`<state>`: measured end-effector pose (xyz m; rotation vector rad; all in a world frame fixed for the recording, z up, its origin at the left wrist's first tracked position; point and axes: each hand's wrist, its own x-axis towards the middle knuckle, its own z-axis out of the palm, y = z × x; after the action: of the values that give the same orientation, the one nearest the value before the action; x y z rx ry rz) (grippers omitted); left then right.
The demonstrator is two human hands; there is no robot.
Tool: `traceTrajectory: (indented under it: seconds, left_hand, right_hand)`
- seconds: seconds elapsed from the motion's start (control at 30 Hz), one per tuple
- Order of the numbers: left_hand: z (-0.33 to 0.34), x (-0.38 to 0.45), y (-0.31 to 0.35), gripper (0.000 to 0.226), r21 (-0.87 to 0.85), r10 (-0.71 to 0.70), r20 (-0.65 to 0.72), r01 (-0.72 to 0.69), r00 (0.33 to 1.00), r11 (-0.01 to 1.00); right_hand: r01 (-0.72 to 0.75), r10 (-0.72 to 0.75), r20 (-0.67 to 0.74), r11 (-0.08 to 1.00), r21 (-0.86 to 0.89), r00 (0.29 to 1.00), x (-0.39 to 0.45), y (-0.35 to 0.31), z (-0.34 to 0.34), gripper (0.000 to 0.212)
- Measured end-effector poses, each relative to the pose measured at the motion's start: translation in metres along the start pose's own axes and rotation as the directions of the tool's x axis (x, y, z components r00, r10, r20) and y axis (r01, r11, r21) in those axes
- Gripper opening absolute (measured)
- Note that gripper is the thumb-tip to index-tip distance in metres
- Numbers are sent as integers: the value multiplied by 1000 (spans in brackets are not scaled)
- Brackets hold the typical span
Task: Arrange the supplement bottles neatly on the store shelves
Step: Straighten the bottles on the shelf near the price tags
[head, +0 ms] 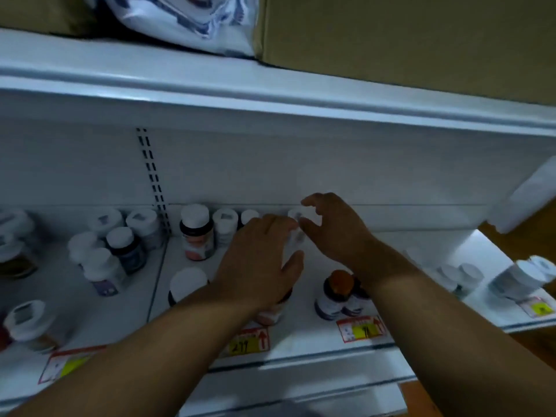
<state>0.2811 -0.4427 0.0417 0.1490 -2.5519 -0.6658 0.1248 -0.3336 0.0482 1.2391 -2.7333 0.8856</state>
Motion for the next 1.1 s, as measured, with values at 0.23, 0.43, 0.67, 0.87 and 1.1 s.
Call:
traceTrajectory:
  seconds: [0.23,0.43,0.67,0.87,1.1]
  left_hand:
    - [25,18,12,38,113,-111,-77,119,991,986]
    - [28,14,9,36,164,-135,-90,148,987,975]
    - [9,-3,5,46,104,-215,-134,229,967,968]
    - [-29,-26,-12,77,12,-290,-182,297,940,955]
    - [-115,-115,-50,35,-285,-350,-173,294,921,912]
  right_hand:
    - [41,54,377,970,-239,925,57,42,34,51]
    - [75,3,262,954,-289,965,57,46,52,43]
    - [-48,45,137,999,19,990,46,35,21,53]
    - [-110,104,42,815,570,994,12,-52,-10,56]
    - [-184,55,193,629,756,980,-49,-189,38,46]
